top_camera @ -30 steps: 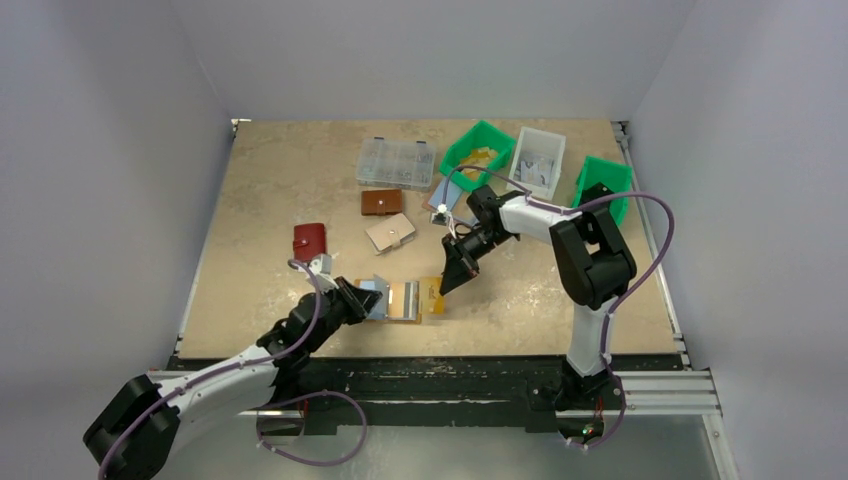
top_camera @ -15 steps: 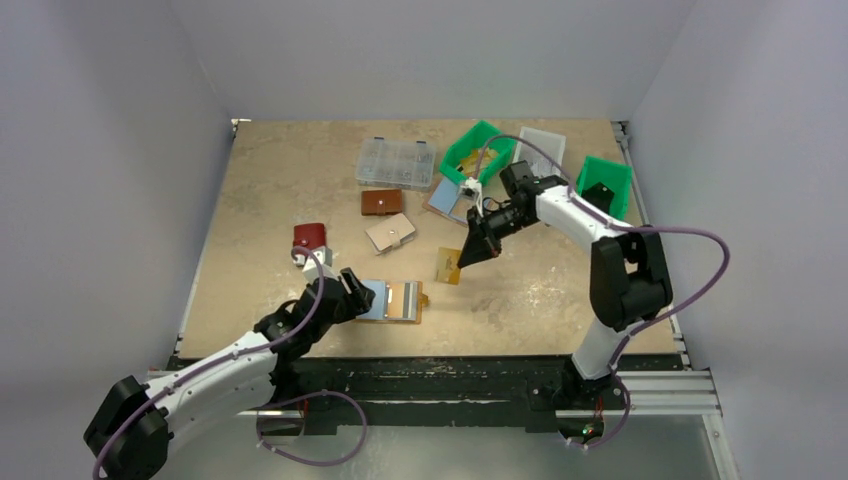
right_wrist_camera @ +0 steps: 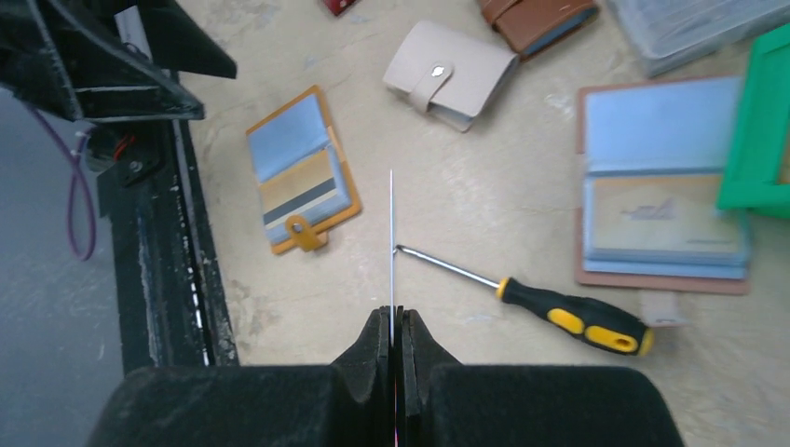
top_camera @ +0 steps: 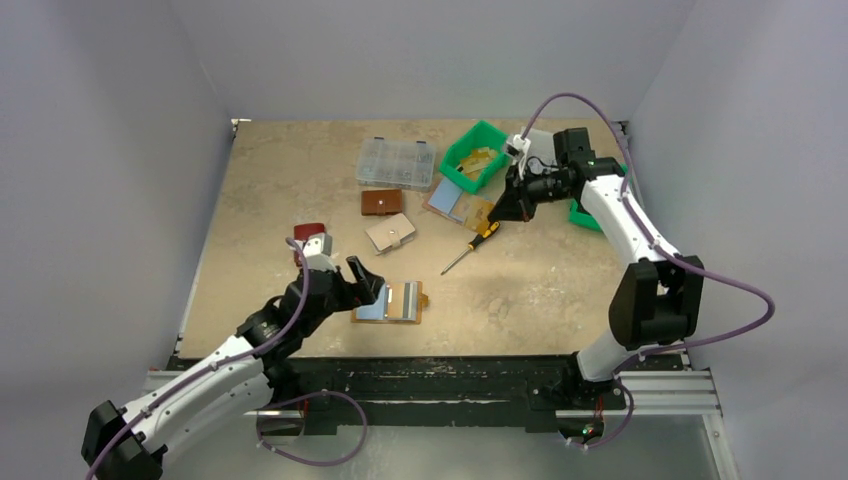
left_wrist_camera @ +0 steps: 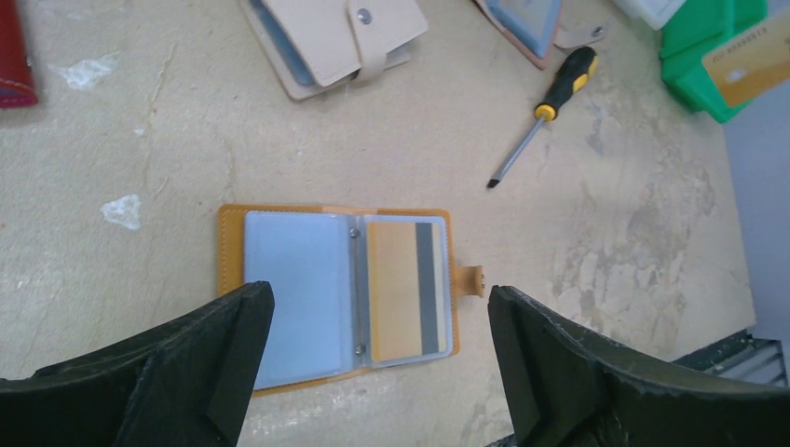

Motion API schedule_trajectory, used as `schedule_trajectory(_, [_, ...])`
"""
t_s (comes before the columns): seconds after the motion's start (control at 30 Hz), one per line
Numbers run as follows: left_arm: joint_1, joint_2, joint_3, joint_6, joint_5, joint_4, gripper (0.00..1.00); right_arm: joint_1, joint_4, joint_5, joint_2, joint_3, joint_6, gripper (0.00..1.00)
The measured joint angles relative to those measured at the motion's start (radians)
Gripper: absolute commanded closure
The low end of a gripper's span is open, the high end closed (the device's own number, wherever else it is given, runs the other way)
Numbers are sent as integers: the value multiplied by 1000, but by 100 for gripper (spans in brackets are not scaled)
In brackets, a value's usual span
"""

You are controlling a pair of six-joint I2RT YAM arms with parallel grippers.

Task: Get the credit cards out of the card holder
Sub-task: Place the credit card in the storage box.

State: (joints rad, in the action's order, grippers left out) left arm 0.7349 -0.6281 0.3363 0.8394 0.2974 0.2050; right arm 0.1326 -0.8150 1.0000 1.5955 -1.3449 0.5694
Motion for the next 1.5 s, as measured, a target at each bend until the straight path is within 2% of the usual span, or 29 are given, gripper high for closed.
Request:
schedule_trajectory(0.13, [0,-5,63,-44,-39,8,9,-10,0,-40,2,-95,-18,100])
schedule_trajectory(0.43, [0,-164,451,-261,-74,108,9,-28,3,-79,20,-275,-58,100])
schedule_trajectory(0.6, [0,-242,560,-389,-76,163,8,-45,5,-102,31,-330,-84,100])
schedule_trajectory(0.93, [-1,-252,560,-510,-53,206,7,-62,34,-120,55,-451,-130,100])
schedule_trajectory(1.17, [-2,-236,531,-518,-60,203,8,-70,47,-120,129,-528,-154,100])
schedule_trajectory(1.5, [-11,-245,527,-518,-61,201,8,-86,115,-115,163,-533,-218,100])
